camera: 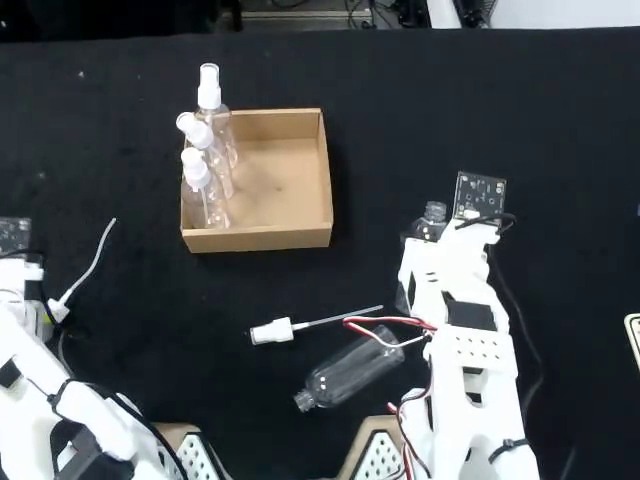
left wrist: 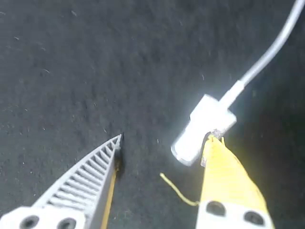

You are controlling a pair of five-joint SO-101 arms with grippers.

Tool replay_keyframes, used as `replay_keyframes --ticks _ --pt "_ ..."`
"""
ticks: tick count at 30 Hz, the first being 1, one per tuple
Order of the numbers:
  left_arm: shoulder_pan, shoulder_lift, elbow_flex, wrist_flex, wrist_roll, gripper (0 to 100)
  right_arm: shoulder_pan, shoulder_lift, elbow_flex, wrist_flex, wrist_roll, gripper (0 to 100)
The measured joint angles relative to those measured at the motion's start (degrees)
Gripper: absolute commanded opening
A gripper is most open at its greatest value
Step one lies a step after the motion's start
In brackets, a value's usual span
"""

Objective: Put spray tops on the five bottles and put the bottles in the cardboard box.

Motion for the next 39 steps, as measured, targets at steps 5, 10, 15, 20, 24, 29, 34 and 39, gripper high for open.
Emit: replay_keyframes --ticks 5,10,15,20,24,29,34,39 --pt "0.7 0.0 -0.4 -3.4 5.2 25 0.0 0.0 0.7 0.0 0.0 1.1" --pt "0.7 0.1 -1.8 2.1 9.8 25 0.0 0.0 0.7 0.0 0.0 1.1" --pt "1.5 0.2 -2.9 8.1 2.1 25 0.0 0.0 0.7 0.0 0.0 1.1" --pt "1.5 2.0 -2.9 8.2 -1.1 25 0.0 0.0 0.7 0.0 0.0 1.1" --pt "1.5 8.5 -3.0 2.9 -1.2 25 0.0 0.0 0.7 0.0 0.0 1.1" --pt "-1.1 17.1 -6.8 0.1 -1.3 25 0.0 0.0 0.7 0.0 0.0 1.1" --pt "-3.7 21.5 -13.4 -0.3 -1.3 25 0.0 0.0 0.7 0.0 0.0 1.1" --pt "-3.6 25.3 -18.2 -0.7 -1.5 25 0.0 0.0 0.7 0.0 0.0 1.1"
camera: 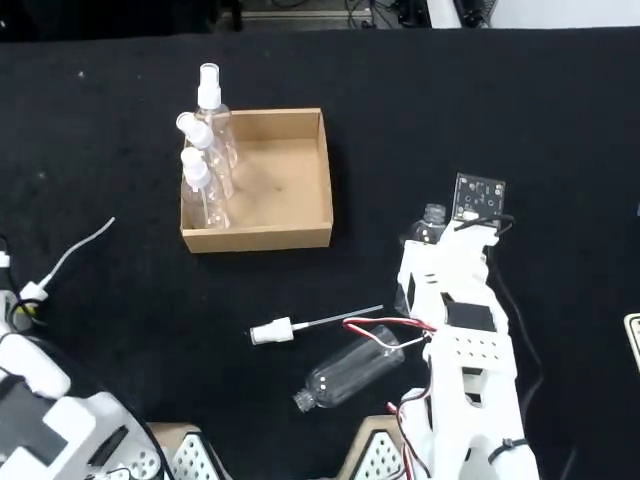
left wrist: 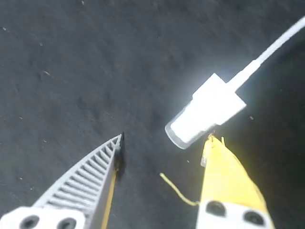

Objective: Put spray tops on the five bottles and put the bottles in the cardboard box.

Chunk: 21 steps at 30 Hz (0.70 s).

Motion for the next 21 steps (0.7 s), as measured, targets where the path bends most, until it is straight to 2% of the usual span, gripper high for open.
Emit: replay_keyframes --ticks 8,14,17,21 --pt "0.0 6.8 -10.6 0.4 6.9 25 0.0 0.0 0.0 0.0 0.0 1.1" --pt "0.1 7.2 -18.5 14.2 9.9 25 0.0 0.0 0.0 0.0 0.0 1.1" --pt "0.2 7.2 -21.7 21.2 17.9 25 0.0 0.0 0.0 0.0 0.0 1.1" --pt "0.2 7.2 -23.3 25.8 33.4 25 0.0 0.0 0.0 0.0 0.0 1.1"
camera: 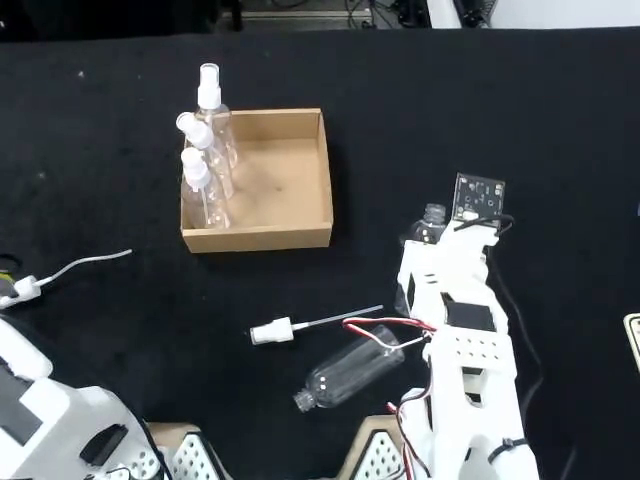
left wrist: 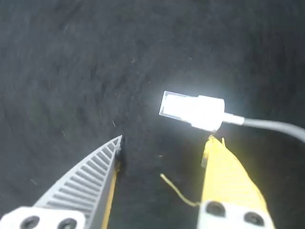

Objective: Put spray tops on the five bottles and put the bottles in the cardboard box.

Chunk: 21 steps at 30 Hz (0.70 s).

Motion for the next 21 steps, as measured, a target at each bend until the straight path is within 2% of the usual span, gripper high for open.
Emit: replay_keyframes --ticks 6,11,17,21 --pt "0.0 0.0 -0.1 1.7 27.5 25 0.0 0.0 0.0 0.0 0.0 1.1" --pt "1.0 0.0 -0.1 1.8 45.9 25 0.0 0.0 0.0 0.0 0.0 1.1" --pt "9.7 0.0 0.6 2.0 48.5 25 0.0 0.0 0.0 0.0 0.0 1.1" --pt "10.8 0.1 2.5 2.0 53.8 25 0.0 0.0 0.0 0.0 0.0 1.1"
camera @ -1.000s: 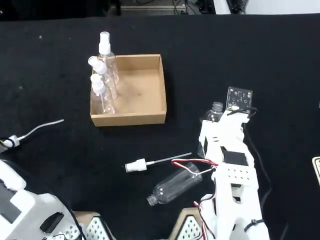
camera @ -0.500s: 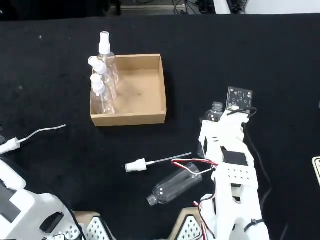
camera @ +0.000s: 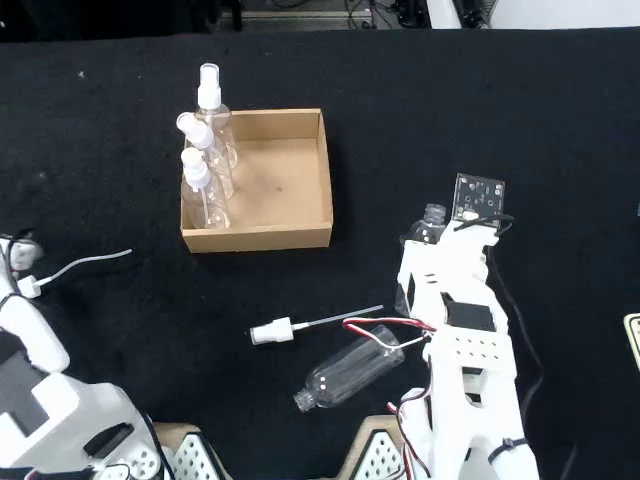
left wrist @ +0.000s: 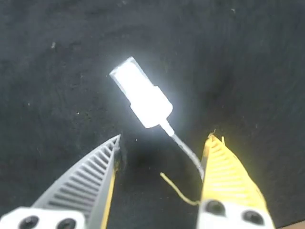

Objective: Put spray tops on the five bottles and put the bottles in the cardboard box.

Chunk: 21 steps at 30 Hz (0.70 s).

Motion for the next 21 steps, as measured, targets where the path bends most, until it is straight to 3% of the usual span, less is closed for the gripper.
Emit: replay_keyframes --ticks 7,21 --pt "-0.3 0.0 0.0 -1.2 7.5 25 0.0 0.0 0.0 0.0 0.0 1.1" --pt "-0.3 8.0 1.3 -7.4 10.5 25 0.0 0.0 0.0 0.0 0.0 1.1"
